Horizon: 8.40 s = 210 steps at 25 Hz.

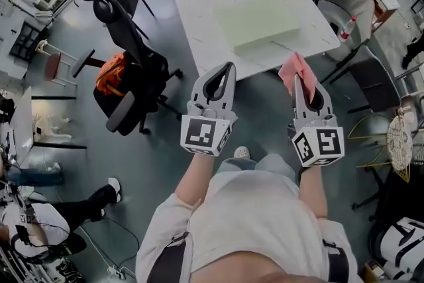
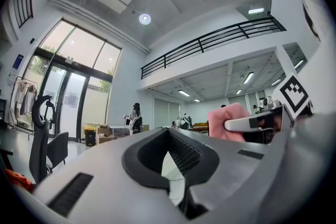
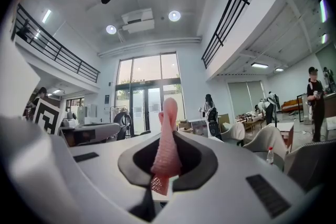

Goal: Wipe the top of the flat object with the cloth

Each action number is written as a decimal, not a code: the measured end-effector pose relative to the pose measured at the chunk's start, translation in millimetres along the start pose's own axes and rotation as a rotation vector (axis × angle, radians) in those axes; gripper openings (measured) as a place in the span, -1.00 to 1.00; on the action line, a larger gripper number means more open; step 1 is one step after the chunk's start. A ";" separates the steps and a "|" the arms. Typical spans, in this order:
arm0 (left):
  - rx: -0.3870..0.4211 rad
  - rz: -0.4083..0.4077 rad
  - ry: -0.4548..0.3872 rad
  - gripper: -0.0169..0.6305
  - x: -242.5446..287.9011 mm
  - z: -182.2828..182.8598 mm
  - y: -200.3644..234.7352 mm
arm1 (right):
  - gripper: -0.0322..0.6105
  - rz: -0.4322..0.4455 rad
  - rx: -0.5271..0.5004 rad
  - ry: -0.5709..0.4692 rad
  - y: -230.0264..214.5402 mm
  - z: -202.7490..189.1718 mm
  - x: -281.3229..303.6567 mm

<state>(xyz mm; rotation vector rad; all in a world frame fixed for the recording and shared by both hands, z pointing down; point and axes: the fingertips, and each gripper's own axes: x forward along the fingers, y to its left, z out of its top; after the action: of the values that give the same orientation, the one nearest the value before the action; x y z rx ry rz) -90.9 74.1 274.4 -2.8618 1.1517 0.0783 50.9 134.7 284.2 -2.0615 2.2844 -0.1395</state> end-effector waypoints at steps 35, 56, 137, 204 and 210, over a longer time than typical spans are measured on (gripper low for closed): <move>-0.014 0.266 0.060 -0.91 173.0 -32.8 94.9 | -0.81 0.260 0.010 0.058 -92.9 10.2 228.0; -0.124 0.471 0.270 -0.91 195.3 -136.6 106.9 | -0.81 0.459 0.063 0.189 -106.8 -41.4 310.6; -0.367 0.322 0.636 -0.91 204.1 -289.3 129.8 | -0.81 0.283 -0.367 0.884 -126.5 -242.2 476.6; -0.336 0.319 0.607 -0.91 203.8 -290.6 118.5 | -0.82 0.109 -0.278 0.919 -212.4 -241.6 419.3; -0.342 0.307 0.601 -0.91 203.4 -290.2 120.1 | -0.82 0.159 -0.258 0.914 -173.8 -246.1 424.6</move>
<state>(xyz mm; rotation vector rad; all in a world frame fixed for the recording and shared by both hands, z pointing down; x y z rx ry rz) -20.0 -173.2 546.1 -3.0596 1.8325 -0.6803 152.9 -298.7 554.0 -2.2003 3.0778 -1.0154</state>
